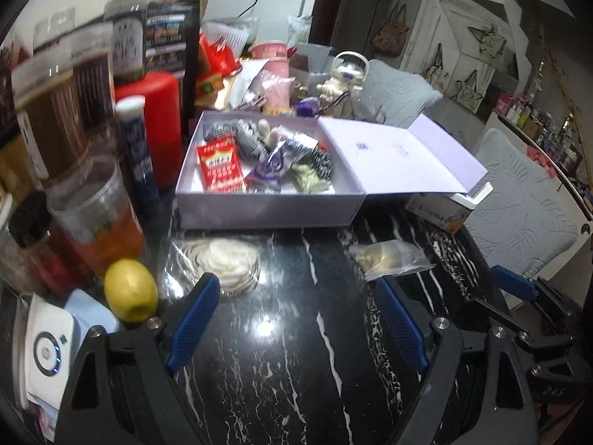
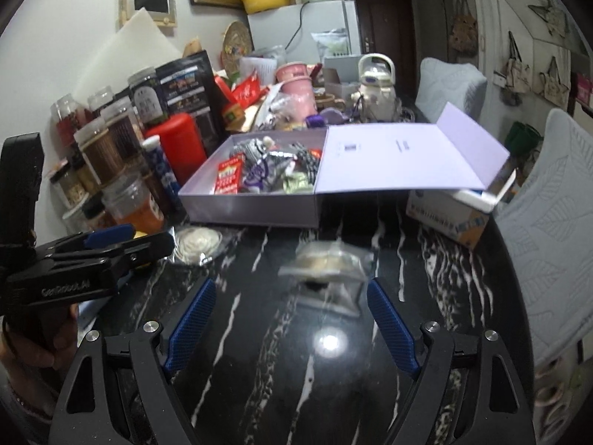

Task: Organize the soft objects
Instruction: 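Withdraw both tools from the box toward the bags on the table, then grasp the clear zip bag with the right tool while the left tool moves over the cable bag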

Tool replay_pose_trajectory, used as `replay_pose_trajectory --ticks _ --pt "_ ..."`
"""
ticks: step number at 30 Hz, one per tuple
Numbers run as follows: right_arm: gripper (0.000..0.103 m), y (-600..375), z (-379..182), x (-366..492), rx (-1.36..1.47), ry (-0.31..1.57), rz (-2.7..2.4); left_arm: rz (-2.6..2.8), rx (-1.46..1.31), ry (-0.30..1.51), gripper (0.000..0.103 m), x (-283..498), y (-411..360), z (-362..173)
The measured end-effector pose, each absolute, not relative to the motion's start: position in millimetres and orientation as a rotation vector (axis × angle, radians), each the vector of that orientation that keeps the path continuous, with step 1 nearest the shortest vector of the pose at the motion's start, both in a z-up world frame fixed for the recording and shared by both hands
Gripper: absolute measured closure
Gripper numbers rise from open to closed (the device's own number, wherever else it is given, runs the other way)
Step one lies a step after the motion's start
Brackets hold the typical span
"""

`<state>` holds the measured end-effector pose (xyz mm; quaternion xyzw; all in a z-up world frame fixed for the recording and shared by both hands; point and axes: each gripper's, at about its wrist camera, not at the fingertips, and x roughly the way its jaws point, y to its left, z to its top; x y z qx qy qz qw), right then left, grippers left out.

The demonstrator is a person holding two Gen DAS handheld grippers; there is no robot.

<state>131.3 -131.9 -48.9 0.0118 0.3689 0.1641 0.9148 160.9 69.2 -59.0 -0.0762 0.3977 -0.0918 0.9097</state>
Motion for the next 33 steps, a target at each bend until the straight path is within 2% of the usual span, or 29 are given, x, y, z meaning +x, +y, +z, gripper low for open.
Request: replay_pose_trajectory --ticks 5,12,16,19,26,33 --pt "0.018 -136.9 -69.1 139.4 0.045 0.804 0.32 -0.164 -0.19 0.86 0.016 168.2 73.1 -78.3" --pt "0.009 -143.8 -85.7 156.5 0.066 0.839 0.295 -0.096 -0.184 0.867 0.016 185.8 80.4 -92.8" --pt "0.008 -143.5 -88.1 167.3 0.067 0.849 0.292 -0.073 -0.154 0.875 0.016 204.9 82.6 -97.8" --pt "0.0 -141.5 -87.6 178.1 0.053 0.85 0.28 -0.026 -0.11 0.894 0.016 219.1 83.5 -103.9" --pt "0.0 -133.0 -88.8 214.8 -0.008 0.842 0.228 0.01 -0.082 0.942 0.016 245.8 91.4 -121.8" --pt "0.0 -122.6 -111.7 243.5 -0.063 0.913 0.22 -0.003 -0.021 1.023 0.016 260.9 83.2 -139.0"
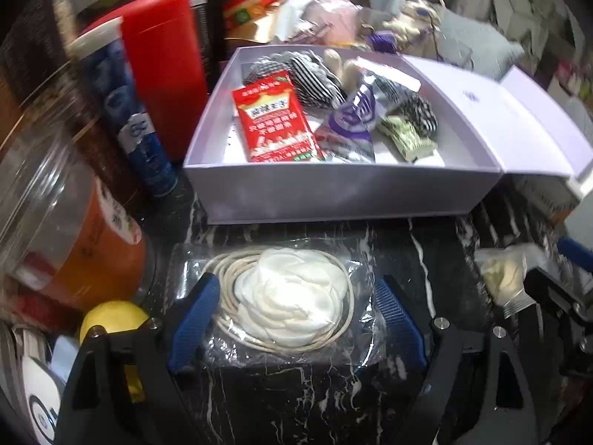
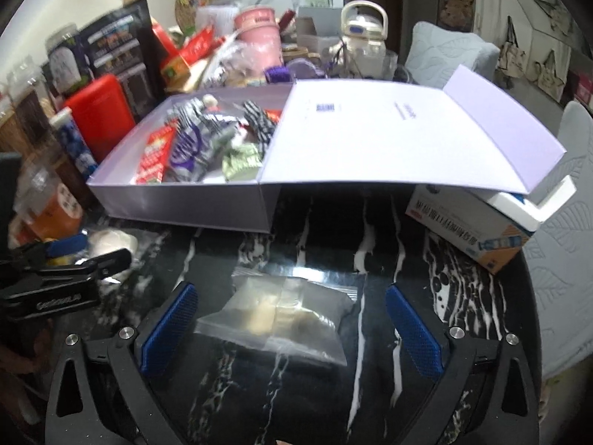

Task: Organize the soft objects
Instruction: 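Grasp the clear zip bag with the right tool while the left tool moves over the cable bag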

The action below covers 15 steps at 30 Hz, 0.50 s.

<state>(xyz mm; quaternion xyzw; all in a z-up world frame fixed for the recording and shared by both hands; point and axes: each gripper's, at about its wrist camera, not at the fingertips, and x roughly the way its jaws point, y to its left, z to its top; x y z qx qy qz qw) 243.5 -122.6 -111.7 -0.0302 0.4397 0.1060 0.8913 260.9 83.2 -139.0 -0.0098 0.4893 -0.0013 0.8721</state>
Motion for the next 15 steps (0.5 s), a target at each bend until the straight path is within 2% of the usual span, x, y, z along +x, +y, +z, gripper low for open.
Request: replay_pose_trajectory --ticks 11,13,15 --pt "0.001 -137.1 -131.6 255.1 0.034 0.995 0.242 0.038 0.064 1.039 0.016 272.9 71.2 -145.4" --pt "0.005 -136.8 -132.5 253.6 0.04 0.997 0.263 0.037 0.065 1.03 0.016 273.5 69.8 -145.6" --pt "0.018 -135.6 -134.2 253.7 0.053 1.007 0.282 0.019 0.044 1.016 0.016 271.8 70.3 -144.1"
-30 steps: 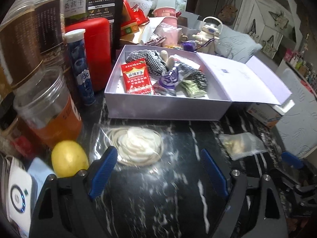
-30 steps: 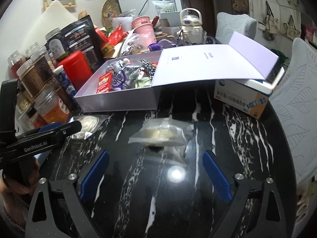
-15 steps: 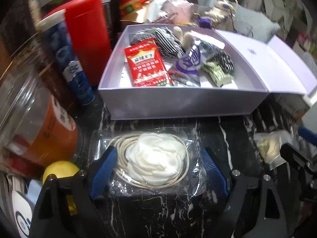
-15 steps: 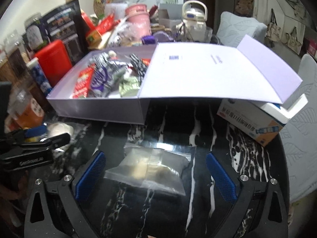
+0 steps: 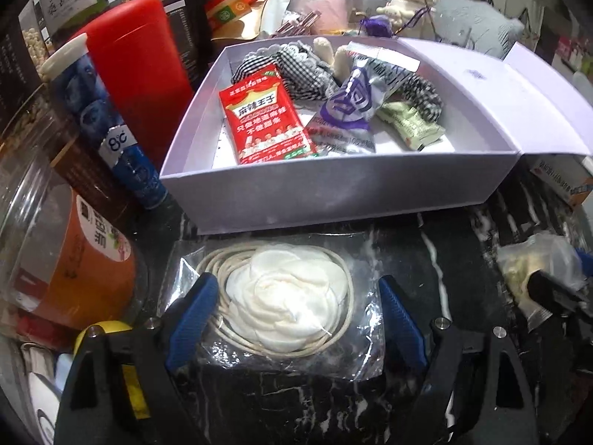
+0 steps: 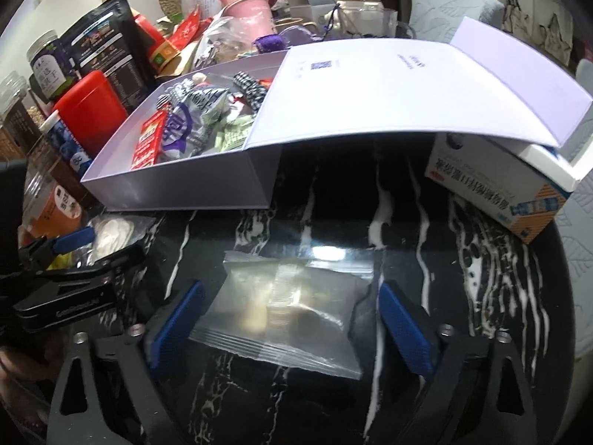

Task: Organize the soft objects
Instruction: 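Grasp the clear zip bag with the right tool while the left tool moves over the cable bag, then grasp the clear bag of coiled white cable with the left tool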

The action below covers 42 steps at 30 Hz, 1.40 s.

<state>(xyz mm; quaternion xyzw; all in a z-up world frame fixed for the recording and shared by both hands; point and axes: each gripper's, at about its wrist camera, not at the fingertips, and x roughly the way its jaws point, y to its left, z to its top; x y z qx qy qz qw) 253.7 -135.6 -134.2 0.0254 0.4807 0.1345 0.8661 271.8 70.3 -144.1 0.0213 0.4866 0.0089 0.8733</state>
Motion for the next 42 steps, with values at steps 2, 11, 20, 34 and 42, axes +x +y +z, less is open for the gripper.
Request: replay_pose_trajectory --ticks 2,11,20,34,42 --pt "0.028 -135.9 -137.4 253.3 0.075 1.022 0.3 0.009 0.04 1.01 0.025 270.4 69.9 -142.5" --pt "0.035 -145.1 -135.5 236.9 0.105 0.992 0.308 -0.085 0.035 1.009 0.043 249.6 52.7 -131.2" --pt "0.035 -163.3 -134.2 208.1 0.119 0.995 0.277 -0.192 0.016 1.021 0.043 212.4 23.9 -125.0" --pt "0.035 -185.0 -127.6 158.1 0.123 0.995 0.248 -0.346 -0.04 1.021 0.043 156.9 -1.5 -114.1" --pt "0.035 -188.5 -127.6 146.9 0.135 1.0 0.243 -0.289 0.003 0.922 0.042 148.0 4.8 -101.3"
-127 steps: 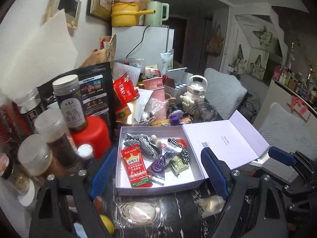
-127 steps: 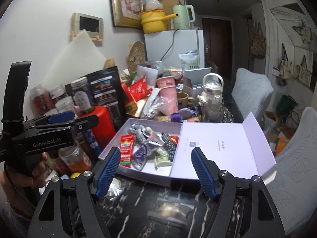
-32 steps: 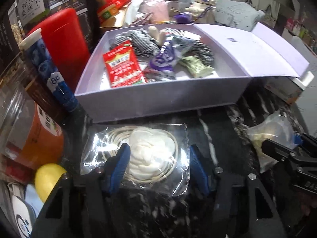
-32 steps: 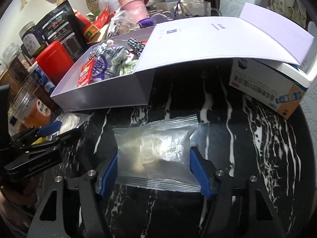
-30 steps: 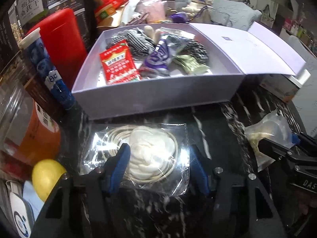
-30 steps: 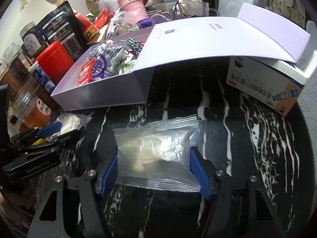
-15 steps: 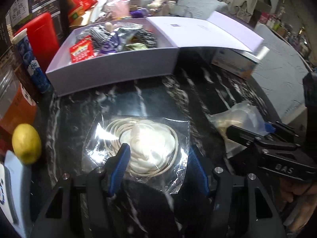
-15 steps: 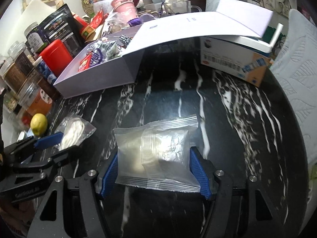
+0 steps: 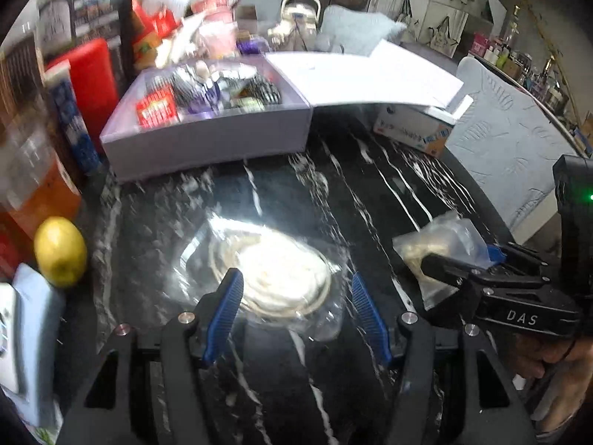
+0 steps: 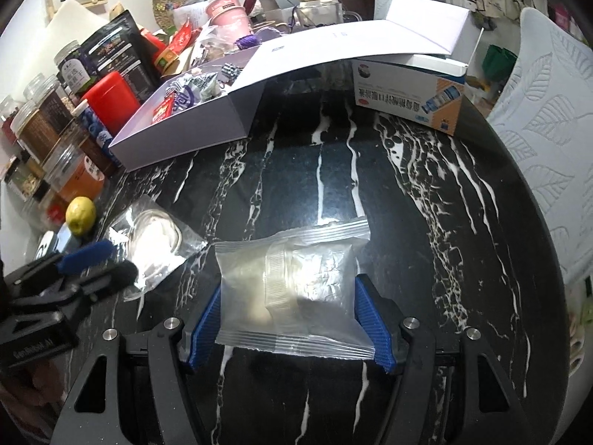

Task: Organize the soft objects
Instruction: 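Grasp the clear bag of coiled white cable with the left tool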

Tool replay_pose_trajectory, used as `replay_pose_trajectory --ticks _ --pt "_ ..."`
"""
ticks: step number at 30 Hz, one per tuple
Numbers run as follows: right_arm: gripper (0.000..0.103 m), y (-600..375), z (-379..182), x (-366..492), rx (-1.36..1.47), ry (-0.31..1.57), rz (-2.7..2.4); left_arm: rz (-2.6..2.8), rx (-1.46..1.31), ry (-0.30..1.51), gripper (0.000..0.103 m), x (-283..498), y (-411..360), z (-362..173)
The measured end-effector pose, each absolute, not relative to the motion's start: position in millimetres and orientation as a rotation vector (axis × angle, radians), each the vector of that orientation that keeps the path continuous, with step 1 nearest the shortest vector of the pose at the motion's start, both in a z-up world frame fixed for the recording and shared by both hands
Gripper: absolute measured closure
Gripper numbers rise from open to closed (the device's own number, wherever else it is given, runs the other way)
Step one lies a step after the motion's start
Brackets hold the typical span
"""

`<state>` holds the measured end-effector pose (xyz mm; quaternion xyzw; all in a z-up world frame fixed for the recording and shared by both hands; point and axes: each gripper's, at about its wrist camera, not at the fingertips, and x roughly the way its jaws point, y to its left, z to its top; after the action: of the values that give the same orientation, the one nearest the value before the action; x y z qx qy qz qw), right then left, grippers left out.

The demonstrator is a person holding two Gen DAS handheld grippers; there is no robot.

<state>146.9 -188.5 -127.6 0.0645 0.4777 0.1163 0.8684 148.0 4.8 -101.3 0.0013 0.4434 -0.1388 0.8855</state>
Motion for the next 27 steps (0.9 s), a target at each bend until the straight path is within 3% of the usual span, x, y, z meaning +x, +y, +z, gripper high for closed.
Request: replay_pose_trajectory --ticks 3,5,6,8,27 --pt "0.035 -188.6 -128.1 147.6 0.142 1.001 0.244 -0.252 0.043 0.896 0.037 151.9 6.6 -97.8" --pt "0.035 -188.3 -127.5 147.7 0.144 1.001 0.247 -0.253 0.031 0.899 0.026 155.7 11.2 -98.3" --pt "0.034 -188.2 -127.4 147.5 0.145 1.0 0.249 -0.273 0.009 0.909 0.012 159.4 14.6 -100.2" --pt "0.034 -187.9 -127.3 147.7 0.147 1.0 0.25 -0.301 -0.026 0.918 0.0 163.4 18.7 -103.6" --pt "0.034 -190.2 -131.9 154.4 0.152 1.016 0.24 -0.291 0.097 0.981 0.0 191.0 7.5 -146.7"
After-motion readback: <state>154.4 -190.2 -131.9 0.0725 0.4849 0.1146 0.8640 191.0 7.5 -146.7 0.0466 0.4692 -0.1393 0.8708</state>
